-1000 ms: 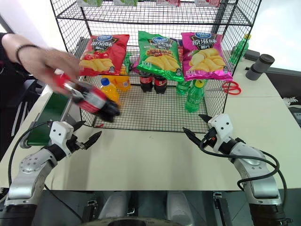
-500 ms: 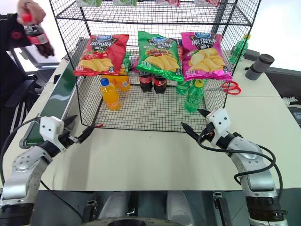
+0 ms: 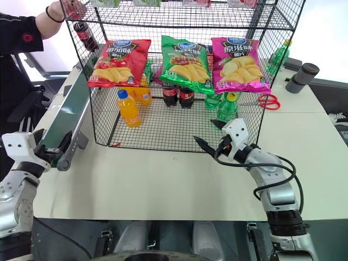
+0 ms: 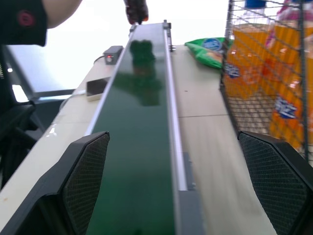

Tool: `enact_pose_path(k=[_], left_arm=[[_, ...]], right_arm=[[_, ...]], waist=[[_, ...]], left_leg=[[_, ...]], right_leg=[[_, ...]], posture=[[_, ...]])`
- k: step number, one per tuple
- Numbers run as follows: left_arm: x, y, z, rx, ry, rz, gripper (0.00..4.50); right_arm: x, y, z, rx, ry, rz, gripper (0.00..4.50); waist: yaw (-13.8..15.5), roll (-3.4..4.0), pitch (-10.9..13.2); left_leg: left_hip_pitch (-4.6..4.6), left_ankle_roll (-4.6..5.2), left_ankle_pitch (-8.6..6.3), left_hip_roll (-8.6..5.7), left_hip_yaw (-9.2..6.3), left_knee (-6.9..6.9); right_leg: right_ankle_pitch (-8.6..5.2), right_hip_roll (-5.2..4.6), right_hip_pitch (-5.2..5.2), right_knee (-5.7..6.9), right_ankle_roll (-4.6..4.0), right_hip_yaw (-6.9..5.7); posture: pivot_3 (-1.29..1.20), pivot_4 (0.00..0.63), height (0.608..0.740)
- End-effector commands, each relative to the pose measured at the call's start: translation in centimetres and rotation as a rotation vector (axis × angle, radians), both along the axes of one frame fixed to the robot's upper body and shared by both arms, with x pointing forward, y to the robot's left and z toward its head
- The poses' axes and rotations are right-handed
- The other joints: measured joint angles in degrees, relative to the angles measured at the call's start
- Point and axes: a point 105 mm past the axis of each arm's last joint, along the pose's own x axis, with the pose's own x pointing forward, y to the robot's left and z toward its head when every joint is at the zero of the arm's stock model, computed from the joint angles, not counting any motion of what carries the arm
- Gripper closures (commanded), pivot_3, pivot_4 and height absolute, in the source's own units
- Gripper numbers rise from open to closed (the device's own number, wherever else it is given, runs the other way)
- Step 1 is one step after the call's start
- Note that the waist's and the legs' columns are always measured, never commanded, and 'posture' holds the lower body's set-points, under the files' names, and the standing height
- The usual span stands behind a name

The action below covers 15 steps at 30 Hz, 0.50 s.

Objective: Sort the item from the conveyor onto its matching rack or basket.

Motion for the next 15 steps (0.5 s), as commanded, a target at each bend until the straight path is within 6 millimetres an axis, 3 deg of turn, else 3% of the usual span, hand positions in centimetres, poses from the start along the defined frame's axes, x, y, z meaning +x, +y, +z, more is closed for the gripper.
enact_pose_path(k=[1,5,15], left_arm=[[0.5,0.3,0.7,0.021,-0.04,0.024,0.0],[1.3,0.2,0.5,0.024,-0.047,0.026,0.0],[2.0,2.2,0.2,-0.001,-0.083,0.141,0.0]], right_arm=[[-0.7,1.8,1.7,0.018,-0.071,0.054,0.05],[-1.3,2.5,1.7,0.026,-0.071,0.064,0.05],[-2.2,3.8,1.4,0.037,-0.063,0.083,0.05]], waist=[[-0.03,0.0,0.0],[-0.05,0.0,0.0],[-0.24,-0.02,-0.01]], left_leg=[[0.0,0.0,0.0,0.0,0.0,0.0],[0.0,0.0,0.0,0.0,0.0,0.0],[0.0,-0.01,0.0,0.01,-0.01,-0.01]], right_leg=[[0.0,0.0,0.0,0.0,0.01,0.0],[0.01,0.0,0.0,0.0,0.01,0.0],[0.08,0.0,-0.02,0.0,0.15,-0.01]], posture=[[0.0,0.15,0.74],[0.0,0.15,0.74],[0.0,0.15,0.74]])
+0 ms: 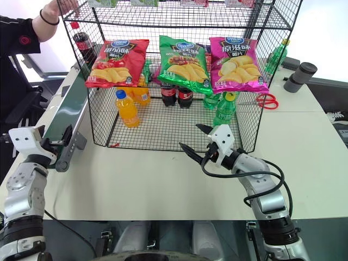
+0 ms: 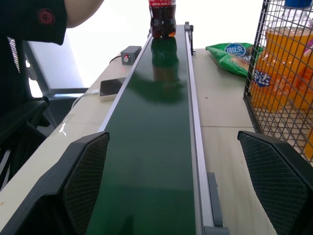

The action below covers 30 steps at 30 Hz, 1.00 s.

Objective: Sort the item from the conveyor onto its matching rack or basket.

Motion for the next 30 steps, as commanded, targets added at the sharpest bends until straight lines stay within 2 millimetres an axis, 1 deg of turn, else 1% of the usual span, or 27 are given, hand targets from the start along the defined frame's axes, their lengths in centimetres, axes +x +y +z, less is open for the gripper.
enact_pose_path(k=[1,5,12,19,30], left_arm=[[-0.3,1.2,1.2,0.033,-0.052,0.063,0.0],[-0.5,1.0,1.3,0.036,-0.065,0.066,0.0],[-1.2,1.6,1.4,0.024,-0.074,0.103,0.0],[-1.6,1.8,1.5,0.017,-0.075,0.115,0.0],[-1.5,1.8,1.6,0.025,-0.07,0.114,0.0]], right_arm=[[-0.4,0.9,1.3,0.019,-0.051,0.019,0.05],[-0.6,1.2,1.2,0.024,-0.043,0.032,0.05],[-0.4,1.5,1.0,0.026,-0.036,0.043,0.05],[-0.3,1.6,0.9,0.026,-0.035,0.051,0.05],[-0.3,1.6,0.9,0.024,-0.033,0.054,0.05]], waist=[[0.03,0.0,0.0],[0.09,0.0,0.0],[0.0,0.0,0.0],[0.04,0.0,0.0],[0.05,0.0,0.0]], left_leg=[[0.0,0.0,0.0,0.0,0.0,0.0],[0.0,0.0,0.0,0.0,-0.01,0.0],[0.0,-0.01,0.0,0.0,0.0,-0.01],[0.0,-0.01,0.0,0.0,-0.01,-0.03],[0.0,-0.01,-0.01,0.0,-0.01,-0.03]], right_leg=[[0.0,0.0,0.0,0.0,0.0,0.0],[0.0,-0.01,0.0,0.0,0.0,0.0],[-0.05,-0.02,-0.01,0.0,-0.1,0.0],[-0.07,-0.03,-0.01,0.0,-0.13,0.0],[-0.07,-0.03,-0.01,0.0,-0.13,0.0]], posture=[[0.0,0.15,0.74],[0.0,0.15,0.74],[0.0,0.15,0.74],[0.0,0.15,0.74],[0.0,0.15,0.74]])
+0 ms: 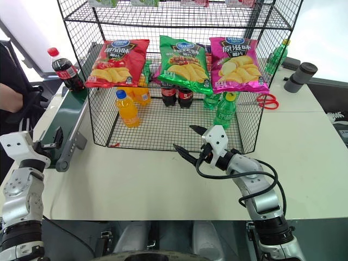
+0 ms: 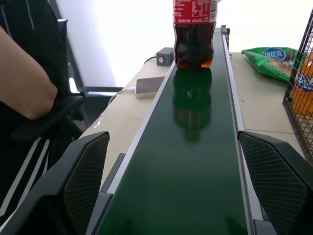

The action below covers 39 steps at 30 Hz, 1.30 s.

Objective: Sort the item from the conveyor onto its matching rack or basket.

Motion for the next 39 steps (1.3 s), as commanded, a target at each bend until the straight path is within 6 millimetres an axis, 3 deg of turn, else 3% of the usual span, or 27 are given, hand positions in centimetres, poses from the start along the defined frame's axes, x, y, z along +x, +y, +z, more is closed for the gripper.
enact_pose_path(k=[1,33,36,38,39], left_arm=[[-0.12,0.35,1.79,0.041,-0.05,0.007,0.0],[0.4,1.0,1.89,0.049,-0.061,0.022,0.0],[0.29,1.0,1.95,0.034,-0.073,0.018,0.83],[0.18,1.08,1.98,0.039,-0.071,0.017,1.66],[0.11,1.12,2.02,0.042,-0.07,0.016,1.69]], right_arm=[[-0.12,0.35,0.86,0.007,-0.039,0.017,0.05],[0.02,0.69,0.9,0.013,-0.049,0.019,0.05],[-0.02,0.74,0.89,0.014,-0.048,0.022,0.0],[-0.04,0.75,0.91,0.014,-0.048,0.022,0.0],[-0.04,0.76,0.91,0.014,-0.048,0.023,0.0]], waist=[[-0.02,0.0,0.0],[0.0,0.0,0.0],[0.04,0.0,0.0],[0.17,-0.01,0.0],[0.19,0.0,0.0]], left_leg=[[0.0,0.0,0.0,0.0,0.0,0.0],[0.0,0.0,0.0,0.0,0.0,-0.01],[0.0,0.0,0.0,0.0,0.0,-0.01],[0.0,0.0,0.0,0.0,0.0,-0.01],[0.0,0.0,0.0,0.0,0.0,-0.01]], right_leg=[[0.0,0.0,0.0,0.0,0.0,0.0],[0.0,0.0,0.0,0.0,0.0,0.0],[0.0,0.0,0.0,0.0,0.0,-0.01],[0.0,0.0,0.0,0.0,0.0,-0.01],[0.0,0.0,0.0,0.0,0.0,-0.01]], posture=[[0.0,0.15,0.74],[0.0,0.15,0.74],[0.0,0.15,0.74],[0.0,0.15,0.74],[0.0,0.15,0.74]])
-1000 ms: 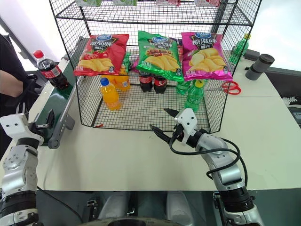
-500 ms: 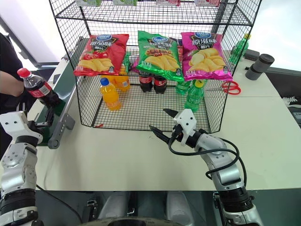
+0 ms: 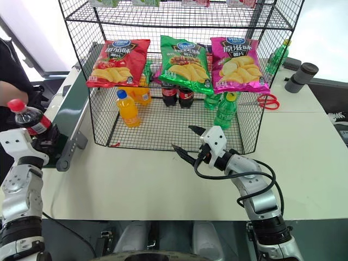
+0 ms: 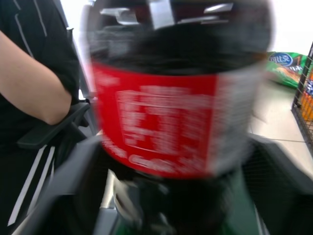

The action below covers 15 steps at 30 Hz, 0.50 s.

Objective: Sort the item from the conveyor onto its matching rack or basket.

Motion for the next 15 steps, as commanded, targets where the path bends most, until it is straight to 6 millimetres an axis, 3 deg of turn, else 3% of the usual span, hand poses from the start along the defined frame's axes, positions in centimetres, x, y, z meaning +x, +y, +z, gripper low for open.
enact_pose_path(k=[1,7,11,13,15], left_arm=[[-0.5,0.7,1.6,0.039,-0.048,0.008,1.69],[-0.9,0.6,4.2,0.061,-0.112,-0.071,1.69],[-0.8,-1.8,7.4,0.101,-0.171,-0.263,1.69],[-0.9,-4.4,9.2,0.123,-0.183,-0.439,1.69],[-1.0,-7.0,9.7,0.136,-0.152,-0.595,1.69]], right_arm=[[-0.1,0.4,1.1,0.014,-0.046,0.019,0.0],[-0.1,0.6,1.6,0.014,-0.051,0.038,0.0],[-0.5,1.0,2.2,0.026,-0.046,0.083,0.0],[-1.0,1.6,3.2,0.067,-0.031,0.135,0.0],[-1.4,2.1,3.9,0.09,-0.017,0.183,0.0]], waist=[[0.02,0.0,0.0],[-0.16,-0.01,0.01],[-0.14,-0.16,0.03],[-0.2,-0.16,0.04],[-0.31,-0.14,0.04]], left_leg=[[0.0,0.0,0.0,0.0,0.0,0.0],[0.0,0.0,0.0,0.0,-0.01,0.0],[-0.13,-0.01,0.0,0.0,-0.03,0.0],[-0.21,-0.02,0.0,0.0,-0.04,0.0],[-0.3,-0.03,0.0,-0.01,-0.04,-0.01]], right_leg=[[0.0,-0.01,0.0,0.0,-0.01,0.0],[-0.01,-0.01,-0.01,0.01,-0.02,-0.01],[-0.01,-0.01,-0.1,-0.02,-0.03,-0.02],[-0.01,-0.04,-0.17,-0.03,-0.03,-0.04],[-0.01,-0.06,-0.25,-0.05,-0.04,-0.04]], posture=[[0.0,0.15,0.74],[0.0,0.15,0.74],[0.0,0.15,0.74],[0.0,0.15,0.74],[0.0,0.15,0.74]])
